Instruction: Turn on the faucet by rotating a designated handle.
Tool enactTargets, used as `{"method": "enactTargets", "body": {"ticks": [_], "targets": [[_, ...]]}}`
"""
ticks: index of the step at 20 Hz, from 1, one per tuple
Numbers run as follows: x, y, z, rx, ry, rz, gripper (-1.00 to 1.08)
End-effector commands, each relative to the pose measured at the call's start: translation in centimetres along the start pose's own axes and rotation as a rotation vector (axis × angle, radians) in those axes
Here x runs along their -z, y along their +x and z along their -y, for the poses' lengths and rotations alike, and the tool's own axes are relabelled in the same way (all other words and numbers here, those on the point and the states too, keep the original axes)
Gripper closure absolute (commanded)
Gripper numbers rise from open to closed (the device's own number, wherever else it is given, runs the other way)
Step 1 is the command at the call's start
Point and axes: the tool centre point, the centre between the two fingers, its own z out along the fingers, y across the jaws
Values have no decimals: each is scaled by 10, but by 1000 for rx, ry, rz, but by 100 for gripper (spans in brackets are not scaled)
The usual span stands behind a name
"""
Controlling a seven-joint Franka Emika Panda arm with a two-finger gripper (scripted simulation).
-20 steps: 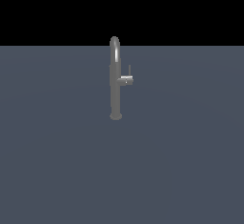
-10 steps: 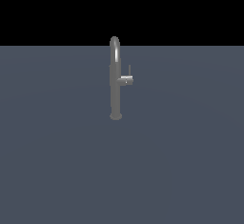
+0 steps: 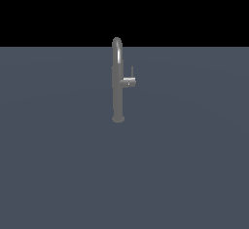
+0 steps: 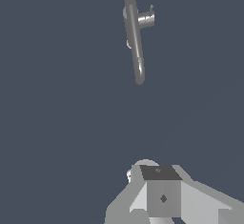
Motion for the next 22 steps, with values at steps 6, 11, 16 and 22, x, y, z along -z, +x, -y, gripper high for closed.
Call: {"method": "enactTargets", "body": {"ticks": [6, 11, 16, 22], "targets": [[-4, 41, 4, -103, 98, 105, 108], [-9, 70, 5, -176, 168, 180, 108], [-16, 99, 4, -250, 240, 256, 108], [-28, 135, 1, -343, 331, 351, 108]]}}
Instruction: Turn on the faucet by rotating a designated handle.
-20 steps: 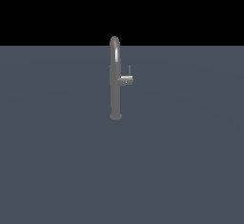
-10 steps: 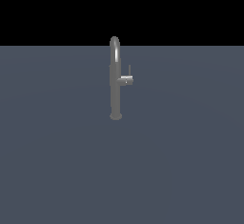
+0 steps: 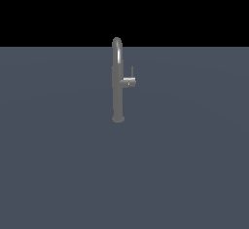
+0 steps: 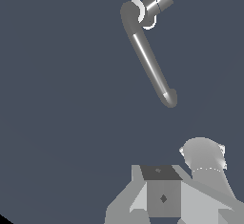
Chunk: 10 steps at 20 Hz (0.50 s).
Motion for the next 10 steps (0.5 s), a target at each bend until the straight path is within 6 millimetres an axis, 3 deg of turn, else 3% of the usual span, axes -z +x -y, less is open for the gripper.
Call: {"method": "enactTargets", "body": {"ticks": [1, 10], "targets": [[-1, 16, 2, -39, 39, 41, 108], [-8, 75, 5, -186, 184, 194, 108]]}}
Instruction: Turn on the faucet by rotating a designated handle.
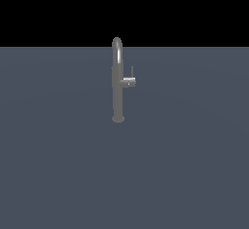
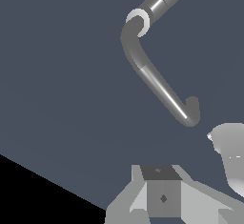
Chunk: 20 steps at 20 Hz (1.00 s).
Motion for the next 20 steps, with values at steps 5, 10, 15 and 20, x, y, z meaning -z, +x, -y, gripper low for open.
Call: {"method": "enactTargets", "body": {"ticks": [5, 10, 15, 20], "targets": [[-3, 46, 4, -114, 114, 120, 108], [-10, 84, 4, -211, 211, 221, 108], [-21, 124, 1, -317, 316, 331, 108], [-38, 162, -4, -422, 420, 439, 108]]}}
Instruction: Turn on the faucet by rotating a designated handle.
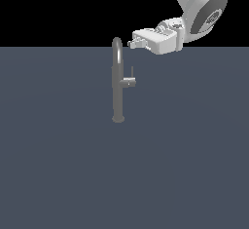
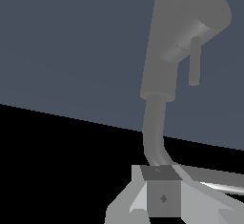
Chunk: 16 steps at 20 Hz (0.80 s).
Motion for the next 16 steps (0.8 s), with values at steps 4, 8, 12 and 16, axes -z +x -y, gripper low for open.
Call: {"method": "enactTargets", "body": {"ticks": [4, 8, 12, 16], "targets": [[-3, 40, 5, -103, 102, 106, 108], [-7, 62, 5, -158, 157, 161, 108], [-11, 76, 5, -195, 193, 198, 108], [-13, 82, 5, -211, 209, 214, 108]]}}
